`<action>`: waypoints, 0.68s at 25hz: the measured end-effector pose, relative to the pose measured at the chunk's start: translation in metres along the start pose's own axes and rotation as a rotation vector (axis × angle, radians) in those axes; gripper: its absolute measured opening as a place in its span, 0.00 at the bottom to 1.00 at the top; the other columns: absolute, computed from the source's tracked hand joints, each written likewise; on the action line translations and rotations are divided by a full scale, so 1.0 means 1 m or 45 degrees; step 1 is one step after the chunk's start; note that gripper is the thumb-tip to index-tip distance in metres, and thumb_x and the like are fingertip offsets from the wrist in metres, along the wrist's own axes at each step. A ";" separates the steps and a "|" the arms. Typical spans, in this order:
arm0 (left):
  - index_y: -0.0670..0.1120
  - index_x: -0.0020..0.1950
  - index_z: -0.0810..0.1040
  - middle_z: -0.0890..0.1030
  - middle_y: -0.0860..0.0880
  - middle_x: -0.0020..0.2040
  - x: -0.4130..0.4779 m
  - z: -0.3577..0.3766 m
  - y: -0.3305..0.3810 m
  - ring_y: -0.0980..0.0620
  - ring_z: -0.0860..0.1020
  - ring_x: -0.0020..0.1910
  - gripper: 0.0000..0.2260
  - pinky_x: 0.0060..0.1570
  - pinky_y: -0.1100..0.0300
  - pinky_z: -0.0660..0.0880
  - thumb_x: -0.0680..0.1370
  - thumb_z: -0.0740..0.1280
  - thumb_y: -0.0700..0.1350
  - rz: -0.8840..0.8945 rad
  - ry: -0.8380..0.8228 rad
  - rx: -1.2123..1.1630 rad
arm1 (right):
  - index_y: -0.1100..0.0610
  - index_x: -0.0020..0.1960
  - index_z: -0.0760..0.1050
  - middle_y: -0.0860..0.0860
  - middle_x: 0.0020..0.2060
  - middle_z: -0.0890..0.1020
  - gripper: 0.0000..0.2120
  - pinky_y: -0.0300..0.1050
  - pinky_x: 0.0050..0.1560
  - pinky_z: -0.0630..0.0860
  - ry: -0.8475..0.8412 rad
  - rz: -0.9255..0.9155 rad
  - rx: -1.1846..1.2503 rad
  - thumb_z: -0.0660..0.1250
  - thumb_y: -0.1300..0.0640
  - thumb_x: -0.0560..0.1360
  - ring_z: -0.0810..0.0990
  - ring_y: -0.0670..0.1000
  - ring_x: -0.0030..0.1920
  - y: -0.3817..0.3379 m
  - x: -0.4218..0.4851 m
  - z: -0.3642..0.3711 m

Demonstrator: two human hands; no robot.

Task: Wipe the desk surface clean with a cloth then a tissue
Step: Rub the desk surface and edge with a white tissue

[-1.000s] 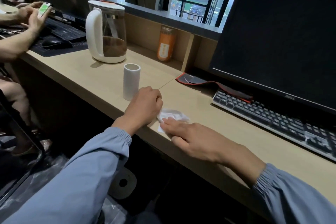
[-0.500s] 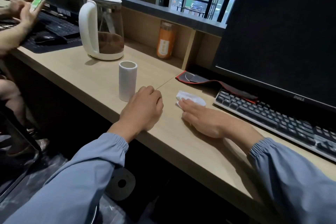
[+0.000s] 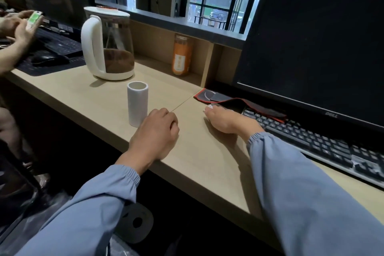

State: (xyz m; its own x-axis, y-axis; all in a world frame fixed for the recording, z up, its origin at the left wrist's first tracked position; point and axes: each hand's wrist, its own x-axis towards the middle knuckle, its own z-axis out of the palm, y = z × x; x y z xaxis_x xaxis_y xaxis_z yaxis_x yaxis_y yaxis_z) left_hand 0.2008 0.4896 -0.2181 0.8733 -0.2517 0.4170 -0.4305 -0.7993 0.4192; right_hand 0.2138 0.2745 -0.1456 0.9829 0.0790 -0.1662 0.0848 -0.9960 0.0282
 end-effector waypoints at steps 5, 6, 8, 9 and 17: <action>0.51 0.53 0.79 0.75 0.55 0.52 0.001 0.002 -0.002 0.53 0.69 0.54 0.09 0.57 0.50 0.73 0.82 0.59 0.48 -0.024 0.005 -0.045 | 0.63 0.71 0.70 0.63 0.71 0.72 0.20 0.59 0.65 0.71 0.110 0.098 0.006 0.49 0.59 0.84 0.73 0.65 0.67 -0.009 0.014 0.014; 0.51 0.53 0.79 0.75 0.55 0.51 0.001 0.002 -0.002 0.53 0.69 0.53 0.09 0.56 0.50 0.73 0.82 0.59 0.48 -0.024 0.010 -0.046 | 0.65 0.71 0.71 0.62 0.69 0.74 0.20 0.55 0.62 0.74 0.119 0.138 0.027 0.51 0.61 0.84 0.75 0.64 0.64 -0.004 0.017 0.013; 0.51 0.52 0.79 0.75 0.55 0.50 0.002 0.002 -0.002 0.53 0.69 0.53 0.08 0.56 0.51 0.73 0.82 0.60 0.47 -0.026 0.030 -0.054 | 0.65 0.68 0.74 0.59 0.58 0.80 0.17 0.50 0.51 0.75 0.082 0.195 0.039 0.55 0.65 0.82 0.80 0.61 0.54 0.001 0.014 0.006; 0.51 0.51 0.79 0.75 0.55 0.50 0.001 0.003 -0.003 0.53 0.69 0.53 0.08 0.56 0.52 0.73 0.82 0.60 0.48 -0.026 0.040 -0.059 | 0.65 0.65 0.76 0.57 0.51 0.79 0.15 0.49 0.47 0.74 0.073 0.218 0.063 0.57 0.66 0.81 0.79 0.59 0.49 0.002 0.013 0.002; 0.51 0.52 0.79 0.75 0.55 0.50 0.001 0.003 -0.003 0.53 0.69 0.53 0.08 0.56 0.53 0.72 0.81 0.61 0.48 -0.016 0.080 -0.059 | 0.66 0.64 0.75 0.61 0.60 0.80 0.15 0.49 0.50 0.73 0.121 0.233 -0.078 0.54 0.67 0.83 0.79 0.61 0.56 0.000 0.008 0.004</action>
State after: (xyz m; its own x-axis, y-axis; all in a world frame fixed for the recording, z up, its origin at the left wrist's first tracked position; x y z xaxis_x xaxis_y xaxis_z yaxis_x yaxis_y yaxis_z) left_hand 0.2034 0.4902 -0.2216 0.8633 -0.2063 0.4607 -0.4313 -0.7756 0.4608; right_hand 0.2211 0.2745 -0.1508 0.9936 -0.0967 -0.0591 -0.0898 -0.9899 0.1096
